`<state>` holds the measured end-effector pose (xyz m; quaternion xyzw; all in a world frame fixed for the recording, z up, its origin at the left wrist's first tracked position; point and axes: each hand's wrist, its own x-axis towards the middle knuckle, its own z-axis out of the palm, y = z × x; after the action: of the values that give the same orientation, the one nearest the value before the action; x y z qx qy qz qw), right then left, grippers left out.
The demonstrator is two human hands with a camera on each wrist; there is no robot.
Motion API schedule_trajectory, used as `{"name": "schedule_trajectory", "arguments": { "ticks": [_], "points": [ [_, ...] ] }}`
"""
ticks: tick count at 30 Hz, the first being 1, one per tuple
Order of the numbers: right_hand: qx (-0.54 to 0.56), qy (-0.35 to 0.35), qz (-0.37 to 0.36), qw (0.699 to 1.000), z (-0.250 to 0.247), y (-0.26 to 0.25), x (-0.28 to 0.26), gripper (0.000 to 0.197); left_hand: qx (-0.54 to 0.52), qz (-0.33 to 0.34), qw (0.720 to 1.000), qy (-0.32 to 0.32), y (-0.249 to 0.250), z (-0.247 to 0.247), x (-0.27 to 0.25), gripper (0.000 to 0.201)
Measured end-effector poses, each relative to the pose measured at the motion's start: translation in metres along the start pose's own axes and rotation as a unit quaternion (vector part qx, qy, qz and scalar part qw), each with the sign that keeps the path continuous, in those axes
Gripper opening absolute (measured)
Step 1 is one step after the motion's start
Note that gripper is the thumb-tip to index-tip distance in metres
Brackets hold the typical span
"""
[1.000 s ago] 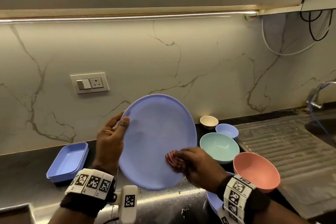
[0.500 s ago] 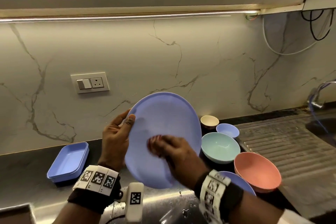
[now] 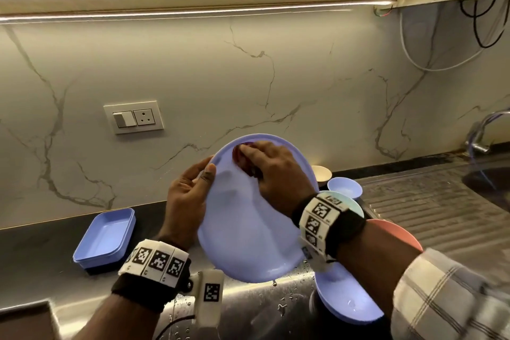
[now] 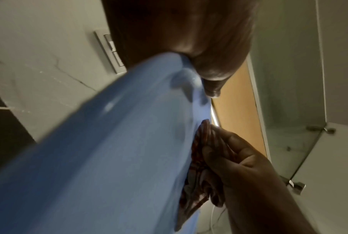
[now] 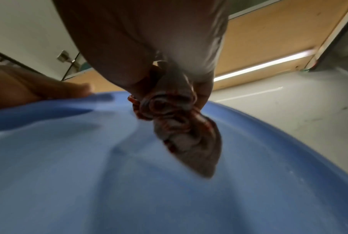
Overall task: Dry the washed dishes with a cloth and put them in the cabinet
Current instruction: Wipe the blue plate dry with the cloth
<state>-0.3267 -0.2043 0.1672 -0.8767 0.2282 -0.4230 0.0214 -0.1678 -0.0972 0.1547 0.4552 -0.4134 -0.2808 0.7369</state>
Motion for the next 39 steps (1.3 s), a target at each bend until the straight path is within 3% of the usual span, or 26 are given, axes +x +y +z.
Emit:
{"name": "schedule_trajectory", "arguments": {
  "ticks": [3,7,10,14,17,21,23,25,28,32,39],
  "points": [
    [0.011,-0.018,-0.056,0.998,0.017,-0.029,-0.026,0.038,-0.024,-0.002,1.000,0.003,-0.002,0.004,-0.001,0.023],
    [0.016,-0.121,-0.134,0.983,0.040,-0.051,-0.083,0.037,0.017,0.013,1.000,0.022,0.002,0.000,-0.002,0.020],
    [0.058,-0.240,-0.102,0.964,0.046,-0.034,-0.125,0.050,0.029,0.017,0.999,0.028,0.010,-0.006,-0.002,0.021],
    [0.014,-0.325,-0.074,0.943,0.035,0.002,-0.140,0.058,0.052,0.016,0.998,0.038,0.012,-0.013,0.000,0.023],
    [-0.027,-0.312,-0.066,0.947,0.014,0.020,-0.125,0.048,0.062,0.016,0.996,0.056,0.011,-0.019,0.001,0.021],
    [0.041,-0.138,-0.014,0.990,-0.003,0.049,-0.085,0.025,0.070,0.026,0.996,0.050,0.017,-0.018,0.001,0.018],
    [0.008,-0.087,0.014,0.996,-0.002,0.062,-0.065,0.029,0.084,0.028,0.996,0.033,0.017,-0.012,-0.001,0.020],
    [-0.046,-0.082,0.037,0.995,0.004,0.067,-0.059,0.035,0.083,0.032,0.996,0.022,0.019,-0.006,-0.003,0.021],
    [-0.030,-0.079,0.056,0.995,0.014,0.051,-0.079,0.025,0.067,0.051,0.996,0.038,0.023,-0.003,-0.003,0.021],
    [0.009,-0.161,0.067,0.985,0.032,0.013,-0.123,0.034,0.058,0.070,0.994,0.061,0.023,-0.005,-0.003,0.023],
    [0.217,-0.210,0.109,0.947,0.060,-0.031,-0.139,0.051,0.080,0.071,0.989,0.106,0.002,-0.007,-0.007,0.020]
  ]
}}
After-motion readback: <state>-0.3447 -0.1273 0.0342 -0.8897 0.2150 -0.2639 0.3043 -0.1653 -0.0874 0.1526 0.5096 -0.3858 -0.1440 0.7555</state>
